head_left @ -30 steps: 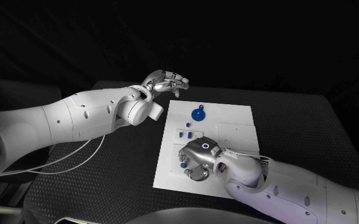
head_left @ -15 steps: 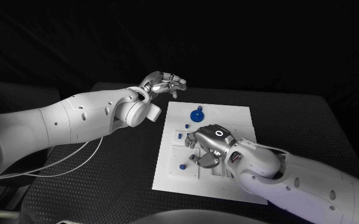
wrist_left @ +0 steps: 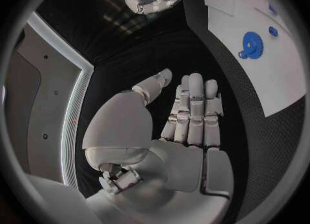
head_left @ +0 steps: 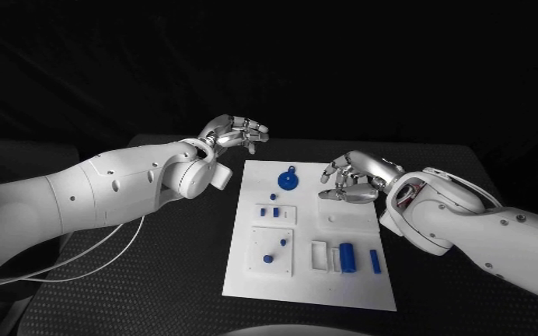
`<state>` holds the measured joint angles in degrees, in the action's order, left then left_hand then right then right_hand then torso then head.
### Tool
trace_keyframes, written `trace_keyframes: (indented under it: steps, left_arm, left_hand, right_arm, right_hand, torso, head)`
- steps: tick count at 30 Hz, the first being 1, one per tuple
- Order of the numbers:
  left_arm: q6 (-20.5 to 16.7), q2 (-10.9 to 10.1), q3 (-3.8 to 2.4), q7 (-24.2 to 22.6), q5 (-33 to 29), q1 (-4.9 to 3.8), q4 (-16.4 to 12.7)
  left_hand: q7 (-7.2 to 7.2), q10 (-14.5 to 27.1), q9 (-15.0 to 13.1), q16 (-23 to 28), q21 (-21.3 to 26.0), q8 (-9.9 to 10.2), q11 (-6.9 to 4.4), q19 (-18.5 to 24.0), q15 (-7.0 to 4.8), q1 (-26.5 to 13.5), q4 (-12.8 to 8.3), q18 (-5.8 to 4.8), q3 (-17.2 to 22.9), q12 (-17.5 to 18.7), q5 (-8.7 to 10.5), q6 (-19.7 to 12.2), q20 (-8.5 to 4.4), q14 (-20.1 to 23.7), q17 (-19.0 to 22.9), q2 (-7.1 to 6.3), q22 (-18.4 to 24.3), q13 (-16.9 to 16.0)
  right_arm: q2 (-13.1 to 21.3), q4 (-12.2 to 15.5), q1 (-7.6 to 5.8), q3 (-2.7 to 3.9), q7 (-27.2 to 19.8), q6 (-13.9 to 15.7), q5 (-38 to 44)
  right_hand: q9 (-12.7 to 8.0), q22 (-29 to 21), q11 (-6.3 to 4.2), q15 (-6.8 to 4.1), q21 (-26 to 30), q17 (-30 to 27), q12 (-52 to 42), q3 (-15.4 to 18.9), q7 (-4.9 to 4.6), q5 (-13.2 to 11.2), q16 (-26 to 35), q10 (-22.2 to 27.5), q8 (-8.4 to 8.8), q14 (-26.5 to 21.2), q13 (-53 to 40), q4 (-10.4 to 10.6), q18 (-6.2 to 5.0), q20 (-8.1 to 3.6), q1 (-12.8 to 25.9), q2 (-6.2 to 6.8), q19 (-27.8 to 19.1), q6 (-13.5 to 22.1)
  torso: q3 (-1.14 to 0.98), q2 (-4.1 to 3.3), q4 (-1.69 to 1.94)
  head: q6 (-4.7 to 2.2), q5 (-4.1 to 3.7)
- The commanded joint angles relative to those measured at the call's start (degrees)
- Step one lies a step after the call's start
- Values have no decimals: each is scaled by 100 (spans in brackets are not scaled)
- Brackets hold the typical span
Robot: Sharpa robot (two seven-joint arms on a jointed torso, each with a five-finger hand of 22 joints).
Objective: Assemble the parts on the task board
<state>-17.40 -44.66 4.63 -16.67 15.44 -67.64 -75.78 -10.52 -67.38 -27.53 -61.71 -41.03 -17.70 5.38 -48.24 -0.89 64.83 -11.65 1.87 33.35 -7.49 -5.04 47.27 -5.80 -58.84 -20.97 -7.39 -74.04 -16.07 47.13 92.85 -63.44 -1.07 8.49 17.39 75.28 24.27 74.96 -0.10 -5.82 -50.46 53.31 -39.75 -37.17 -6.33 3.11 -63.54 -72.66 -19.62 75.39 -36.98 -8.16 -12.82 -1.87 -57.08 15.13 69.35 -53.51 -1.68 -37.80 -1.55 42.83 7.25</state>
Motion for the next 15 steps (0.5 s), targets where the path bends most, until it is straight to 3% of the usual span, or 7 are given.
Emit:
trace_keyframes:
  steps: [1,4,6,7,10,11,15]
  left_arm:
    - [78,28,-3,-48,-52,-4,15]
    - [88,35,-2,-42,-52,-4,17]
    - [91,34,-1,-42,-52,-3,23]
    - [89,45,-1,-42,-52,-3,33]
    - [94,49,-1,-40,-52,-3,36]
    - [102,59,-1,-41,-52,-2,39]
    - [109,77,0,-41,-52,0,56]
  left_hand:
    - [8,17,-10,25,19,22,29,-36,37,-65,23,90,-23,-18,-16,-29,-36,11,-7,6,-7,0]
    - [9,17,-10,25,20,22,29,-36,37,-64,23,90,-23,-18,-16,-28,-36,11,-7,5,-8,0]
    - [9,18,-11,25,20,22,30,-36,37,-65,23,90,-23,-18,-16,-28,-36,11,-8,5,-8,0]
    - [9,18,-11,25,20,22,30,-35,37,-65,23,90,-23,-18,-15,-28,-36,11,-8,5,-8,-1]
    - [9,18,-11,26,21,21,29,-35,37,-65,24,90,-23,-19,-16,-28,-36,11,-8,5,-9,-1]
    - [9,18,-11,26,21,21,29,-35,37,-66,24,90,-23,-19,-16,-28,-36,11,-9,5,-9,-1]
    - [9,18,-12,26,22,21,30,-36,37,-66,25,89,-23,-20,-16,-27,-35,12,-9,6,-10,-1]
  right_arm:
    - [78,-8,-7,-39,787,-1469,-808]
    - [185,14,-9,-82,1227,-2028,-835]
    - [300,57,-9,-148,1627,-2112,-1061]
    - [345,73,-9,-157,1951,-2295,-1169]
    - [458,114,-9,-215,2286,-2320,-1279]
    - [498,132,-9,-223,2337,-2352,-1285]
    - [641,241,-9,-358,2479,-2317,-1400]
  right_hand:
    - [55,128,-32,-55,-236,308,-1281,-38,26,-11,-412,357,20,64,-1151,185,-218,-48,154,-125,127,-46]
    - [111,131,-20,-69,-354,464,-1767,-120,10,-25,-554,519,16,0,-1626,318,-218,-82,280,-180,142,-45]
    - [156,122,-15,-56,-413,528,-1991,-127,4,-34,-632,521,-1,15,-1826,463,-217,-69,438,-188,169,-49]
    - [187,121,-27,-66,-436,555,-2090,-127,7,-31,-659,530,-20,9,-1917,502,-218,-76,491,-203,171,-63]
    - [246,118,-23,-69,-475,594,-2232,-99,17,-33,-697,564,-43,-1,-2064,661,-218,-69,727,-437,166,-63]
    - [286,125,-39,-75,-507,619,-2287,-63,31,-32,-722,584,-65,-8,-2129,617,-218,-79,803,-548,147,-77]
    - [397,119,-71,-106,-571,652,-2374,-91,68,-33,-754,589,-135,-16,-2247,578,-218,-81,1036,-559,118,-156]
  torso:
    - [-2,5,-7]
    - [-13,8,-10]
    - [-7,4,-6]
    - [-9,6,-11]
    - [7,10,-12]
    - [12,9,-10]
    - [13,13,-6]
  head:
    - [-32,-78]
    - [-24,-103]
    - [-30,-143]
    - [-28,-157]
    - [-18,-208]
    - [-21,-222]
    - [4,-276]
